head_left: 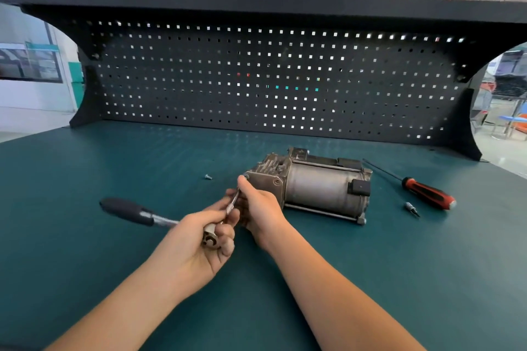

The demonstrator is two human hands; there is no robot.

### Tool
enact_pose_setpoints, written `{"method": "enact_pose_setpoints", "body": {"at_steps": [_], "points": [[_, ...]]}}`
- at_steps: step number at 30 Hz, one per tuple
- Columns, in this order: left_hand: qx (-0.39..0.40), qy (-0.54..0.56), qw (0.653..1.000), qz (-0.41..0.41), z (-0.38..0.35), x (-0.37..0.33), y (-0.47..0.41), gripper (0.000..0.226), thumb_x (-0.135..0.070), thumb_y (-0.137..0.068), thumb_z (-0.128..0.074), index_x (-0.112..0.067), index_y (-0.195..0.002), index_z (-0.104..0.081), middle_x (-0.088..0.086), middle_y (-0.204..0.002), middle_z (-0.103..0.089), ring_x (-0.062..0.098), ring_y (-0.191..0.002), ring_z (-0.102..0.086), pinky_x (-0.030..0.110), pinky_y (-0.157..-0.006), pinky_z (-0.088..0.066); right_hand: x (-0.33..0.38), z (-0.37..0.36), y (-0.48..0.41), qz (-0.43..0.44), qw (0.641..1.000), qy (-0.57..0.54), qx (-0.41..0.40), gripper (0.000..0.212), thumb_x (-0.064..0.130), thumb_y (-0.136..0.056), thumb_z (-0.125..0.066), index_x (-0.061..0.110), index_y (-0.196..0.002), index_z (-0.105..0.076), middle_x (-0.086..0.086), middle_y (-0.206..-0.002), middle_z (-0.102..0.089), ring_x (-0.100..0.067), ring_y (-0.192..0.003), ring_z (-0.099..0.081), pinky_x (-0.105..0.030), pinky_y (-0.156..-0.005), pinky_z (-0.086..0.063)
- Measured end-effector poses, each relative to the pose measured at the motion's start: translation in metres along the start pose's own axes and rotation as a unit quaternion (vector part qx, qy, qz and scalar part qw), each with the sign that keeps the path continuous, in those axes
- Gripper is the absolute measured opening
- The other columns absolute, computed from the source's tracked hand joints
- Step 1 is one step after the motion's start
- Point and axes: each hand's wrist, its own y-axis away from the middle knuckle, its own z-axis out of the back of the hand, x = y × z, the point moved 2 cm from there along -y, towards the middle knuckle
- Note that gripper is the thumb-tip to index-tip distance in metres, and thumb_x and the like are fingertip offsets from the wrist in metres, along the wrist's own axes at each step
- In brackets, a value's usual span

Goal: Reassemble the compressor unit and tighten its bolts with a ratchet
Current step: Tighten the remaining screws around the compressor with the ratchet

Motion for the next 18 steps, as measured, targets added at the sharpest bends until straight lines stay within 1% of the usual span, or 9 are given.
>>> {"method": "enact_pose_setpoints", "body": {"at_steps": [3, 5, 9, 12, 13, 14, 16, 17, 18], "points": [[-0.003, -0.152, 0.987, -0.048, 0.004, -0.013, -0.002, 0.033, 0.004, -0.089, -0.042, -0.015, -0.098, -0.067, 0.004, -0.055, -0.058, 0.006, -0.032, -0.039, 0.011, -0.031, -0.031, -0.001, 0.0, 0.002, 0.026, 0.999, 0.024, -0.025, 0.033, 0.036, -0.088, -0.06, 0.012, -0.065, -0.06, 0.005, -0.051, -0.06, -0.012, -0.053, -0.055, -0.026, -0.058, -0.041], [-0.007, -0.278, 0.957, -0.087, 0.007, -0.018, -0.002, 0.04, 0.008, -0.087, -0.042, -0.02, -0.097, -0.07, 0.002, -0.055, -0.059, 0.008, -0.034, -0.041, 0.014, -0.033, -0.032, -0.002, -0.002, 0.003, 0.034, 0.998, 0.022, -0.038, 0.032, 0.035, -0.086, -0.063, 0.012, -0.064, -0.06, 0.004, -0.052, -0.059, -0.014, -0.055, -0.053, -0.025, -0.056, -0.041], [0.009, -0.527, 0.836, -0.152, 0.011, -0.016, -0.002, 0.048, 0.006, -0.085, -0.04, -0.031, -0.085, -0.071, -0.001, -0.059, -0.056, 0.007, -0.038, -0.045, 0.017, -0.039, -0.035, -0.001, -0.004, 0.005, 0.031, 0.997, 0.049, -0.043, 0.032, 0.033, -0.087, -0.062, 0.008, -0.068, -0.06, 0.0, -0.056, -0.057, -0.011, -0.049, -0.049, -0.019, -0.048, -0.038], [0.026, -0.681, 0.714, -0.16, 0.005, -0.02, -0.003, 0.043, -0.003, -0.083, -0.04, -0.037, -0.074, -0.065, -0.009, -0.041, -0.052, 0.001, -0.037, -0.045, 0.015, -0.04, -0.036, 0.002, -0.005, 0.007, 0.006, 1.0, 0.014, -0.011, 0.03, 0.028, -0.092, -0.055, 0.008, -0.071, -0.062, 0.001, -0.055, -0.064, -0.01, -0.048, -0.057, -0.019, -0.048, -0.042], [0.035, -0.708, 0.689, -0.152, 0.002, -0.022, -0.004, 0.042, -0.005, -0.082, -0.04, -0.038, -0.073, -0.063, -0.009, -0.039, -0.051, 0.0, -0.037, -0.046, 0.014, -0.039, -0.036, 0.003, -0.005, 0.007, 0.002, 1.0, 0.006, -0.003, 0.03, 0.028, -0.093, -0.055, 0.009, -0.071, -0.063, 0.001, -0.055, -0.065, -0.01, -0.049, -0.058, -0.021, -0.049, -0.042], [0.044, -0.721, 0.677, -0.142, 0.0, -0.023, -0.005, 0.042, -0.006, -0.081, -0.039, -0.04, -0.073, -0.062, -0.009, -0.04, -0.052, 0.0, -0.04, -0.048, 0.013, -0.039, -0.037, 0.003, -0.005, 0.008, -0.001, 1.0, 0.002, 0.003, 0.03, 0.029, -0.093, -0.055, 0.009, -0.071, -0.063, 0.002, -0.055, -0.065, -0.01, -0.049, -0.059, -0.02, -0.049, -0.042], [0.058, -0.713, 0.686, -0.129, 0.002, -0.025, -0.004, 0.046, -0.007, -0.083, -0.039, -0.048, -0.08, -0.058, -0.006, -0.051, -0.057, 0.002, -0.045, -0.052, 0.014, -0.043, -0.042, 0.002, -0.005, 0.007, 0.0, 1.0, 0.008, 0.005, 0.031, 0.03, -0.093, -0.054, 0.011, -0.071, -0.063, 0.004, -0.054, -0.064, -0.009, -0.048, -0.056, -0.02, -0.049, -0.04], [0.06, -0.684, 0.715, -0.131, 0.005, -0.022, -0.003, 0.048, -0.006, -0.086, -0.041, -0.051, -0.088, -0.056, 0.0, -0.061, -0.06, 0.004, -0.046, -0.053, 0.015, -0.046, -0.044, 0.001, -0.004, 0.007, 0.001, 1.0, 0.02, 0.0, 0.031, 0.03, -0.093, -0.053, 0.012, -0.07, -0.063, 0.005, -0.054, -0.063, -0.008, -0.048, -0.055, -0.02, -0.051, -0.038], [0.057, -0.622, 0.77, -0.132, 0.01, -0.017, -0.002, 0.049, -0.004, -0.088, -0.044, -0.05, -0.098, -0.055, 0.005, -0.071, -0.062, 0.006, -0.047, -0.054, 0.017, -0.049, -0.046, 0.0, -0.004, 0.006, 0.003, 1.0, 0.03, -0.006, 0.03, 0.031, -0.093, -0.053, 0.013, -0.071, -0.063, 0.006, -0.055, -0.062, -0.008, -0.05, -0.053, -0.02, -0.053, -0.038]]}}
